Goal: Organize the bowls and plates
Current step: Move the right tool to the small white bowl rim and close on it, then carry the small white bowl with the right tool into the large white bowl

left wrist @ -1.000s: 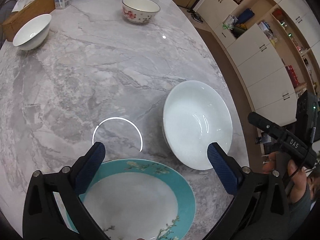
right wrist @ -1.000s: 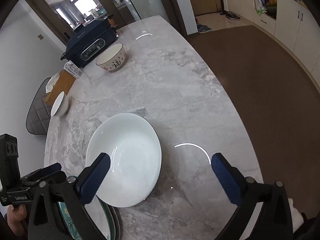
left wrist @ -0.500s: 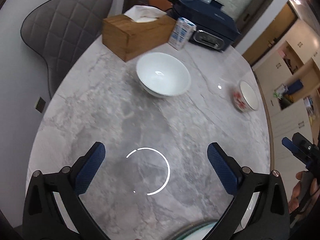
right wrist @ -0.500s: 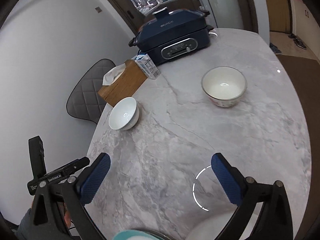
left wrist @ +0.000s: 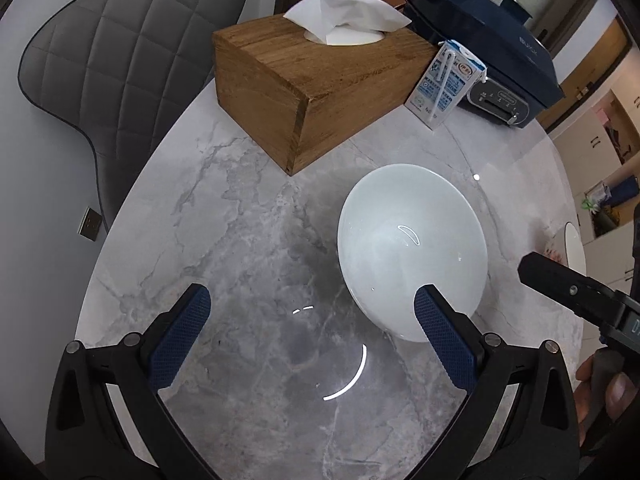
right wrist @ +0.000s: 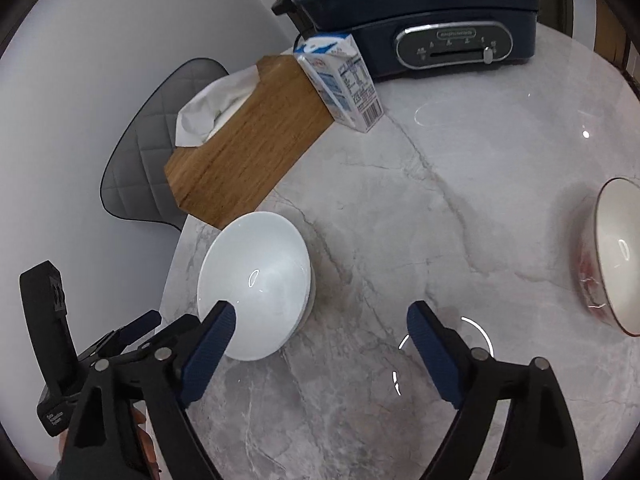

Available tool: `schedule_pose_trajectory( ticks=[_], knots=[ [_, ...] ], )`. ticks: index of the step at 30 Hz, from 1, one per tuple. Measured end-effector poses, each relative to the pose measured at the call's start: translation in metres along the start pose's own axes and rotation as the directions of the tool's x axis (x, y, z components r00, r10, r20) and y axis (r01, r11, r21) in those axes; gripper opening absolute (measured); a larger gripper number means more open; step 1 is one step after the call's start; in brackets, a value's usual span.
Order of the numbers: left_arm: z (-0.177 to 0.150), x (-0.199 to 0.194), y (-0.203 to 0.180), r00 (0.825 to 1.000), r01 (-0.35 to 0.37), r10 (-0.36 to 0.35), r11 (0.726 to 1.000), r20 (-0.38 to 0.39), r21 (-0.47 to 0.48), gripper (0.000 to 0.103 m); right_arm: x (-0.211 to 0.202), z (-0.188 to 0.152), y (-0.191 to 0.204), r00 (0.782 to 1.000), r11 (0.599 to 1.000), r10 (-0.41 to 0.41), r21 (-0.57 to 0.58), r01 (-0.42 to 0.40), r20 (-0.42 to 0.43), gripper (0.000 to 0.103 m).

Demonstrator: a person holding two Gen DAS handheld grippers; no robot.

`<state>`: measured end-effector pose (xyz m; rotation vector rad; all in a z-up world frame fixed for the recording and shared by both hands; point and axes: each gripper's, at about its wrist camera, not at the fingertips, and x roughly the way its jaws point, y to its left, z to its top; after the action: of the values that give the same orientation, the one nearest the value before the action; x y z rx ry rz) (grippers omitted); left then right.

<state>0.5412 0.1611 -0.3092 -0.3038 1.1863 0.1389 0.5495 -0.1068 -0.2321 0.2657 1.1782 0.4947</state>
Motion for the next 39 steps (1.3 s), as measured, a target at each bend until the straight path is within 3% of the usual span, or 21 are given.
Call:
schedule_pose_trajectory(
  ticks=[3,7,9,11,12,15,19,21,23,29,39],
  knots=[
    [-0.001,0.014,0.001,1.000,-0.003,0.003,1.000,-0.017,0.003,0.102,0.019,0.003,-0.004,1.000,1.000,-0.001,0.007,0.001,-0.028,0.079],
    [0.003,0.029,0.002,1.000,-0.006,0.006,1.000,-0.025,0.002,0.101,0.036,0.003,-0.006,0.999,1.000,0.002,0.016,-0.001,-0.054,0.079],
    [0.005,0.035,0.002,1.000,-0.006,0.006,1.000,-0.025,0.006,0.091,0.044,0.004,-0.008,0.998,1.000,-0.001,0.023,0.003,-0.062,0.079],
    [0.006,0.042,0.002,0.999,0.004,-0.004,1.000,-0.044,0.006,0.070,0.048,0.003,-0.008,0.998,1.000,-0.015,0.018,0.016,-0.061,0.076],
    [0.007,0.046,0.002,0.998,0.015,-0.014,1.000,-0.058,0.007,0.065,0.050,0.002,-0.008,0.998,1.000,-0.024,0.013,0.025,-0.060,0.067],
    [0.006,0.054,0.000,0.997,0.029,-0.027,0.999,-0.077,0.019,0.057,0.059,0.000,-0.007,0.996,0.999,-0.034,-0.001,0.034,-0.088,0.056],
    [0.008,0.051,-0.007,0.997,0.050,-0.048,0.998,-0.067,0.029,0.036,0.059,-0.001,0.001,0.997,1.000,-0.016,-0.025,0.014,-0.079,0.039],
    [0.009,0.049,-0.014,0.997,0.051,-0.048,0.998,-0.066,0.044,0.026,0.059,-0.001,0.008,0.997,0.999,0.001,-0.045,-0.004,-0.082,0.018],
    [0.009,0.046,-0.023,0.997,0.042,-0.038,0.998,-0.066,0.057,0.011,0.058,-0.003,0.018,0.997,0.997,-0.021,-0.078,0.015,-0.080,0.017],
    [0.005,0.032,-0.031,0.998,0.037,-0.032,0.996,-0.060,0.082,0.010,0.053,-0.009,0.019,0.997,0.998,-0.015,-0.063,0.010,-0.078,0.015],
    [-0.016,-0.022,-0.050,0.999,0.044,-0.041,0.992,-0.027,0.117,0.009,0.009,-0.023,0.025,0.999,0.998,-0.024,-0.054,0.022,-0.031,0.014]
  ],
)
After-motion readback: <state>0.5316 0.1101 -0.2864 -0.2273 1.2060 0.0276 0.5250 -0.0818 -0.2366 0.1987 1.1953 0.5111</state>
